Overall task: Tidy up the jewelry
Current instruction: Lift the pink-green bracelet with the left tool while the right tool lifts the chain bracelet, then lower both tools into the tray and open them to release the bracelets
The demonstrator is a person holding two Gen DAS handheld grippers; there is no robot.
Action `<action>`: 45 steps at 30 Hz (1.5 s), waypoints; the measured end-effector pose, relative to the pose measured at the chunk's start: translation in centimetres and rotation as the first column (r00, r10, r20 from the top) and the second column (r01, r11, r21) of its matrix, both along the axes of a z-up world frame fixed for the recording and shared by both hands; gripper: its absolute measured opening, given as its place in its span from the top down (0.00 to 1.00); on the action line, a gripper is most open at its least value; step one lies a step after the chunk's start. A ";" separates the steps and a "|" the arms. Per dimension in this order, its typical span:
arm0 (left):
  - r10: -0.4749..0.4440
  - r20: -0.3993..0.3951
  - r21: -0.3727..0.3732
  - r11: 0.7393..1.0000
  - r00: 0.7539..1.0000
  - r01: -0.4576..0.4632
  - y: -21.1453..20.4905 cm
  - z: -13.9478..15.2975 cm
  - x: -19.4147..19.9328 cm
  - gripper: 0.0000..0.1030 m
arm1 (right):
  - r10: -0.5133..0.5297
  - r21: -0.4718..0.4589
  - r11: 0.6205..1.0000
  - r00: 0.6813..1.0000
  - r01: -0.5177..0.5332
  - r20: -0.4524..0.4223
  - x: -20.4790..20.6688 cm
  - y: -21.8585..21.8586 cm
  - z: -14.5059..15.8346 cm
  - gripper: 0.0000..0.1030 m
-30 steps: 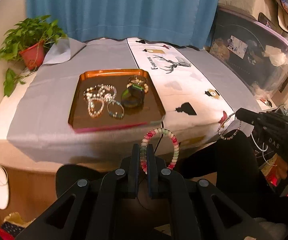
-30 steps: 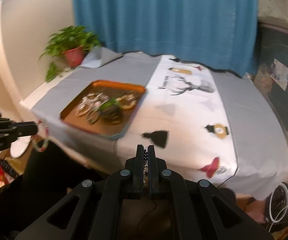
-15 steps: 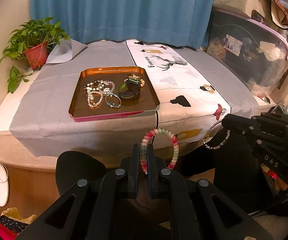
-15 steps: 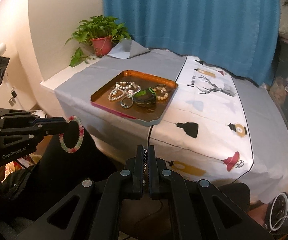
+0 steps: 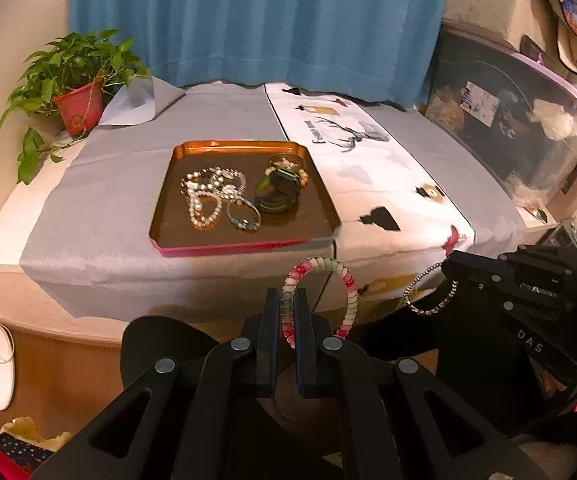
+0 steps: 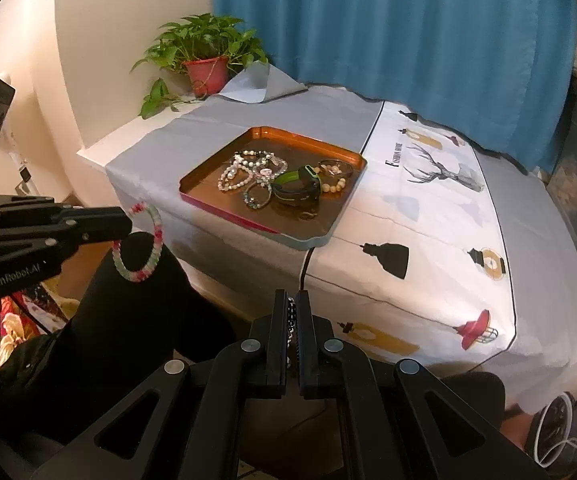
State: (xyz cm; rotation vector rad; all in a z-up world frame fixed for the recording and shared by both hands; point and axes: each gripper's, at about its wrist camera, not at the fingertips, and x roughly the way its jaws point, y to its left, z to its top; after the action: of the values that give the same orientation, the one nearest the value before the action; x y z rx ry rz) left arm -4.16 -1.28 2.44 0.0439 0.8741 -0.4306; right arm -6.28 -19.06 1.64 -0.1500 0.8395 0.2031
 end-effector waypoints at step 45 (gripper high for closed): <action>0.277 0.049 0.139 0.949 0.960 -0.281 1.0 -5.0 22.3 0.01 | 0.010 -0.074 0.997 1.000 -0.012 -0.027 24.9 2.0 -5.7 0.25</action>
State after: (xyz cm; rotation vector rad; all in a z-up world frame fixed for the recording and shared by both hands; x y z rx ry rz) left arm 18.17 -0.24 -2.51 0.0586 0.8665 -0.1003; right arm 18.61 -17.06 -4.05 -0.2216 0.8731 0.1850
